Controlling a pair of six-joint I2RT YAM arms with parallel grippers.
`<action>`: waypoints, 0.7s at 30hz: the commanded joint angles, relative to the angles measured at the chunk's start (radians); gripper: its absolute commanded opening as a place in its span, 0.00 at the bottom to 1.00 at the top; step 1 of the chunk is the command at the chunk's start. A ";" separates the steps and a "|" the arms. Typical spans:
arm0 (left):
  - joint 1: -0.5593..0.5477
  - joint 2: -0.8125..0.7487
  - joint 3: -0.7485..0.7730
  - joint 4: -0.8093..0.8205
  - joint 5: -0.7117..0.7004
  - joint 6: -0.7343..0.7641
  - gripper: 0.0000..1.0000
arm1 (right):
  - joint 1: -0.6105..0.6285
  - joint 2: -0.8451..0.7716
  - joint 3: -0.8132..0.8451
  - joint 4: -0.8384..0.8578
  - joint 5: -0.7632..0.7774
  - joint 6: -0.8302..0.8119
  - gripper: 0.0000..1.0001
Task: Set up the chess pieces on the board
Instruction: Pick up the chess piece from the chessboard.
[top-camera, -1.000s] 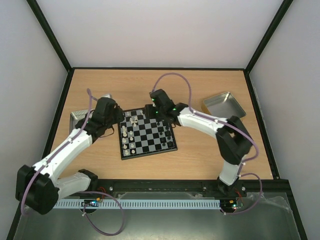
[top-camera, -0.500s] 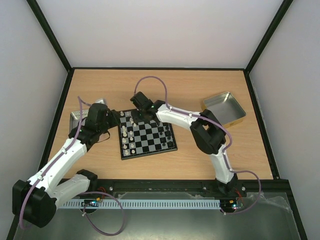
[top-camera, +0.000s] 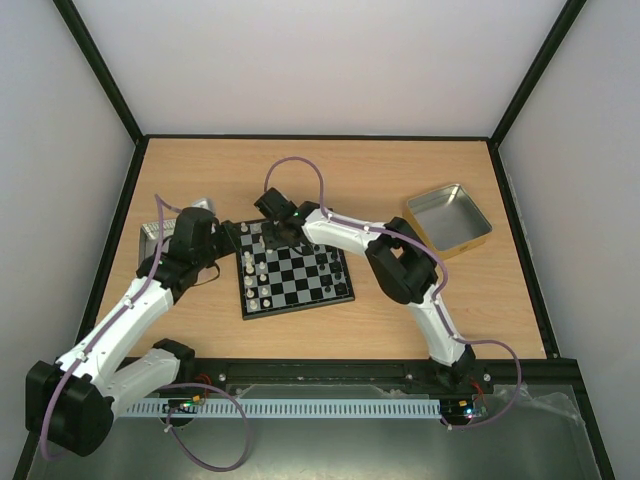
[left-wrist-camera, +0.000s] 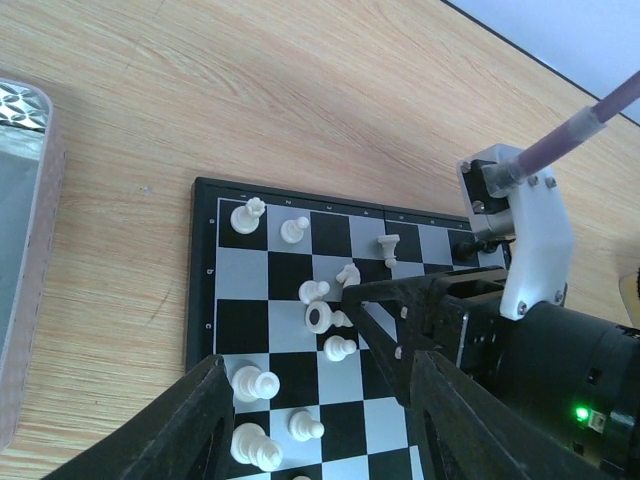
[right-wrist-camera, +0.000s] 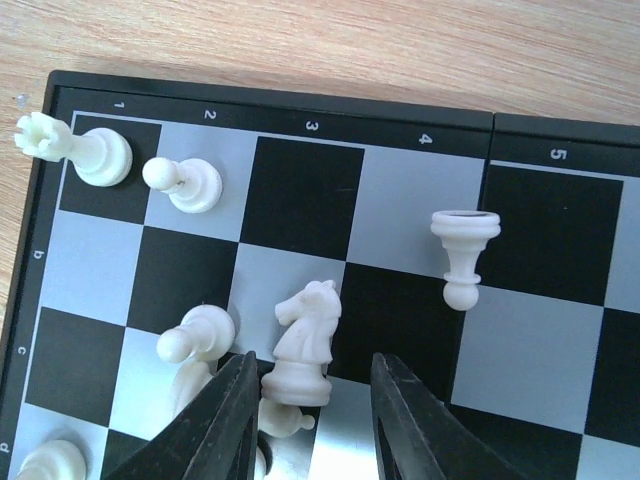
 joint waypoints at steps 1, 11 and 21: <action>0.007 0.001 -0.009 0.021 0.011 -0.007 0.50 | 0.003 0.023 0.036 -0.037 0.006 -0.022 0.31; 0.007 0.011 -0.005 0.020 0.014 -0.009 0.50 | 0.003 0.036 0.025 -0.032 0.021 -0.029 0.18; 0.008 -0.011 0.009 0.028 0.052 -0.031 0.51 | -0.005 -0.210 -0.259 0.279 0.051 -0.114 0.14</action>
